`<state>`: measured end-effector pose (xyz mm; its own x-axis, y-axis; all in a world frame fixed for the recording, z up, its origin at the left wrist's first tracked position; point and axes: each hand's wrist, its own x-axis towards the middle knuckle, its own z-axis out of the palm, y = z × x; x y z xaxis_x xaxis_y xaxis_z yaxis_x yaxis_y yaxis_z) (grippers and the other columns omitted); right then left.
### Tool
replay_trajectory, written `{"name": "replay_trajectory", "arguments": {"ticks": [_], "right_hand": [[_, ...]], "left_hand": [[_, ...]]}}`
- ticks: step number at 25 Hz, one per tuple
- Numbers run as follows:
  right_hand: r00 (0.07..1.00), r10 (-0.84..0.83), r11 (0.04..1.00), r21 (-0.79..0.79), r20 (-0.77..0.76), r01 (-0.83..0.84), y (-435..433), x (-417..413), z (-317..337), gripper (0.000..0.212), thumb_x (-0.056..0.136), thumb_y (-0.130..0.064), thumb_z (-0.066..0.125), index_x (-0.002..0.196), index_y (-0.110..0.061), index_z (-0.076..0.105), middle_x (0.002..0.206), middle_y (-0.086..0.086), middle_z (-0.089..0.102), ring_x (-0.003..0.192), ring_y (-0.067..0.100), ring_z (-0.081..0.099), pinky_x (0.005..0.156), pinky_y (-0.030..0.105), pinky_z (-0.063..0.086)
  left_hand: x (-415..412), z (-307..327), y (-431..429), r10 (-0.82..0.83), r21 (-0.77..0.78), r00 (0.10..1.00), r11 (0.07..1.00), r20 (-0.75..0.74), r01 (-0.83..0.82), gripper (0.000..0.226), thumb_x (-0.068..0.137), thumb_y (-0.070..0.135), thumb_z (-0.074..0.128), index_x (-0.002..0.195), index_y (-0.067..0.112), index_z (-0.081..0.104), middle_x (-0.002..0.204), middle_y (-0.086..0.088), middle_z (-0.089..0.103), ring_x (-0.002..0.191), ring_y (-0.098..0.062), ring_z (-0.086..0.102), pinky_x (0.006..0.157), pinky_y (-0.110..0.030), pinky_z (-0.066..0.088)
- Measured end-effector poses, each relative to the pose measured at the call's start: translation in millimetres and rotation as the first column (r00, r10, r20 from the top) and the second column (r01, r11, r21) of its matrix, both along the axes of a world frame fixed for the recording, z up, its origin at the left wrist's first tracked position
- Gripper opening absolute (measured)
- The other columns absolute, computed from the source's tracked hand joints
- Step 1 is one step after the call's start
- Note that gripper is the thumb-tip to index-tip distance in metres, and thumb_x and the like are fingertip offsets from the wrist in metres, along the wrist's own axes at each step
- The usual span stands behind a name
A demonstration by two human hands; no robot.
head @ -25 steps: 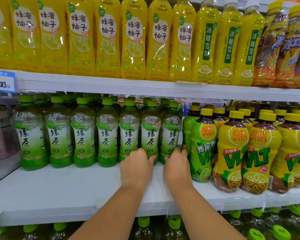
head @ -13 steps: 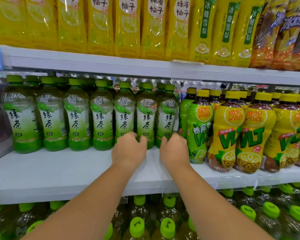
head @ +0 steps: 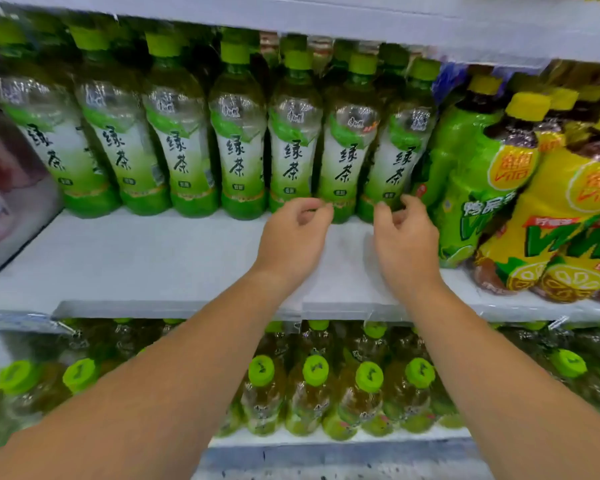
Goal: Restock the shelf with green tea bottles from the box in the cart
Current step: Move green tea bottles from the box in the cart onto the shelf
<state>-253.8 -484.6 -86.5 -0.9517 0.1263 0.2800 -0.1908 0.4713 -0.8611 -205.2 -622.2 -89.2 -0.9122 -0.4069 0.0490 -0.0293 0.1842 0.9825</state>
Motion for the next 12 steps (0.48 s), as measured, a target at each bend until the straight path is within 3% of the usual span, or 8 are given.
{"name": "replay_trajectory", "arguments": {"ticks": [4,8,12], "right_hand": [[0.963,0.141,0.989,-0.082,0.231,-0.125,16,22,0,0.042,0.099,-0.025,0.055,0.138,-0.010,0.049,0.109,0.002,0.061,0.096,0.010,0.055,0.072,0.011,0.038],[0.894,0.232,0.973,-0.101,0.383,-0.209,48,71,15,0.039,0.101,-0.026,0.053,0.138,-0.015,0.051,0.130,0.001,0.059,0.115,0.008,0.054,0.093,0.017,0.036],[0.834,0.239,0.971,-0.123,0.497,-0.205,81,146,40,0.039,0.103,-0.025,0.049,0.142,-0.017,0.050,0.134,-0.006,0.056,0.122,0.005,0.052,0.103,0.021,0.038]], "left_hand": [[29,17,4,-0.059,-0.017,0.982,0.998,0.180,0.063,0.040,0.097,0.043,0.056,0.130,0.021,0.061,0.121,0.008,0.065,0.111,-0.006,0.061,0.082,-0.015,0.042],[78,43,19,-0.084,-0.036,0.944,0.994,0.318,0.101,0.043,0.100,0.046,0.049,0.137,0.025,0.055,0.130,0.013,0.057,0.113,-0.004,0.052,0.095,-0.023,0.037],[131,72,39,-0.201,0.060,0.868,0.979,0.454,0.195,0.045,0.102,0.048,0.042,0.143,0.030,0.050,0.135,0.016,0.051,0.120,-0.004,0.046,0.098,-0.025,0.032]]}}
